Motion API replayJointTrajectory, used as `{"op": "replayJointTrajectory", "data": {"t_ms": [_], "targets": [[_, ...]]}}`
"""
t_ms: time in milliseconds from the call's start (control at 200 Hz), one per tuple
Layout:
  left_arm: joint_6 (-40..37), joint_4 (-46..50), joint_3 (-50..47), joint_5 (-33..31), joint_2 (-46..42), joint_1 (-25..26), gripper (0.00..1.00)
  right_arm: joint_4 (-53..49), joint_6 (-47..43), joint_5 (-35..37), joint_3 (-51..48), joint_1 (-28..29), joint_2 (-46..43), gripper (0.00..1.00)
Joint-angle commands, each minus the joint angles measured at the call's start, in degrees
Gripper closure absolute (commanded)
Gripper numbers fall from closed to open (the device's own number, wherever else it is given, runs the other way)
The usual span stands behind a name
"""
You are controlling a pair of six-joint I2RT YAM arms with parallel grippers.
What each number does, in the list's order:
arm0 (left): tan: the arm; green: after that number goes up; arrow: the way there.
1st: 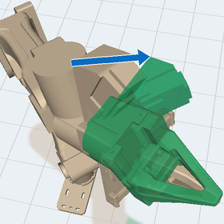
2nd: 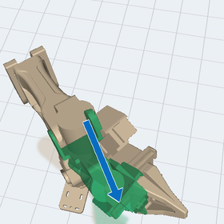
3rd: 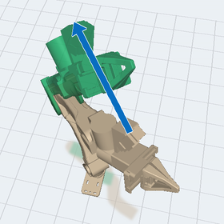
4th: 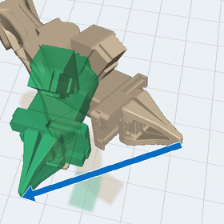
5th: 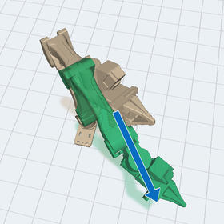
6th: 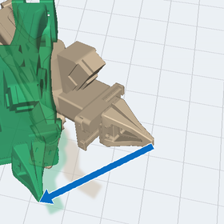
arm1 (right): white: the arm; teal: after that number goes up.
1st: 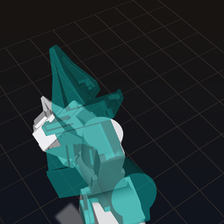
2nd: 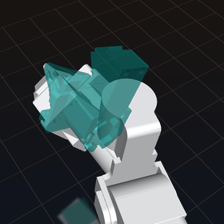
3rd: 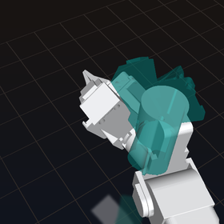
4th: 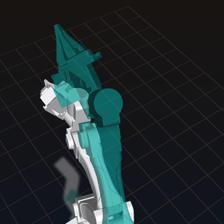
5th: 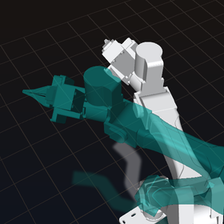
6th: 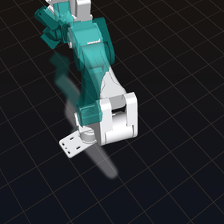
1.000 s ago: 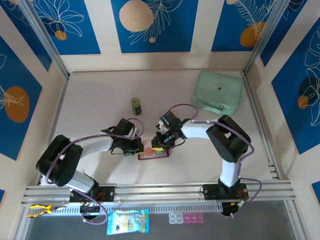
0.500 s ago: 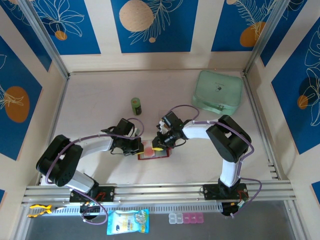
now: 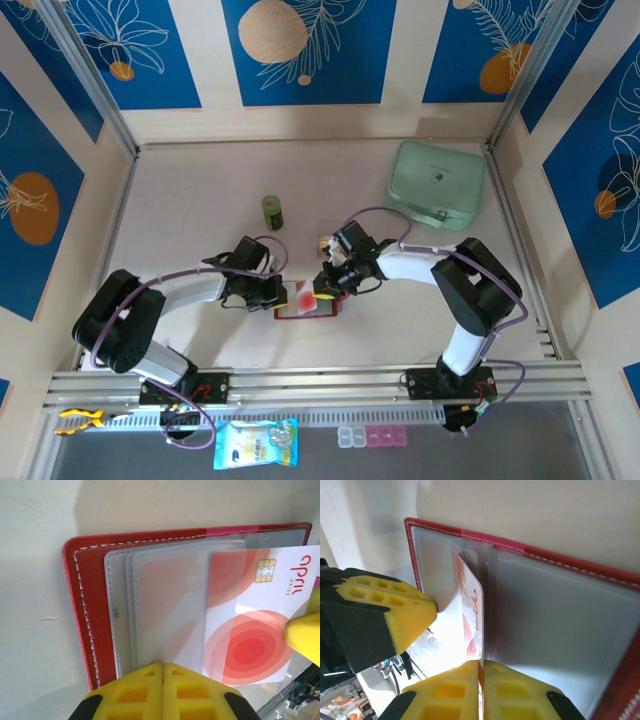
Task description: Take the credit cards out of the card holder
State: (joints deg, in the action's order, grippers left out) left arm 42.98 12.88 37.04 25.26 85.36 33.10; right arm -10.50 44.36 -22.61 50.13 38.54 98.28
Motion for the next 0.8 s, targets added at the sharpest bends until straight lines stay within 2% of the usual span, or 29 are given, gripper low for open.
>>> {"op": "replayJointTrajectory", "data": {"t_ms": [0,165,305,605,795], "targets": [[-0.2,1.8,0.8,-1.1,-0.5,0.3,1.00,-7.1,-3.1,2.5,1.1,-0.4,-2.3,0.91],[0.0,1.3,0.5,-0.7,-0.9,0.2,1.00,-12.6,-7.4,4.6,3.4,-0.9,-4.1,0.92],[0.7,0.5,-0.2,-0.5,-1.4,0.4,1.00,-19.5,-15.4,6.8,6.8,-2.0,-5.4,0.94],[1.1,-0.3,-0.4,-0.1,-1.3,0.3,1.00,-35.8,-42.3,12.7,17.4,-7.3,-7.1,0.97],[1.1,-0.6,-0.6,-0.3,-1.1,0.4,1.00,-40.7,-57.9,15.8,24.4,-11.0,-7.0,0.99]]}}
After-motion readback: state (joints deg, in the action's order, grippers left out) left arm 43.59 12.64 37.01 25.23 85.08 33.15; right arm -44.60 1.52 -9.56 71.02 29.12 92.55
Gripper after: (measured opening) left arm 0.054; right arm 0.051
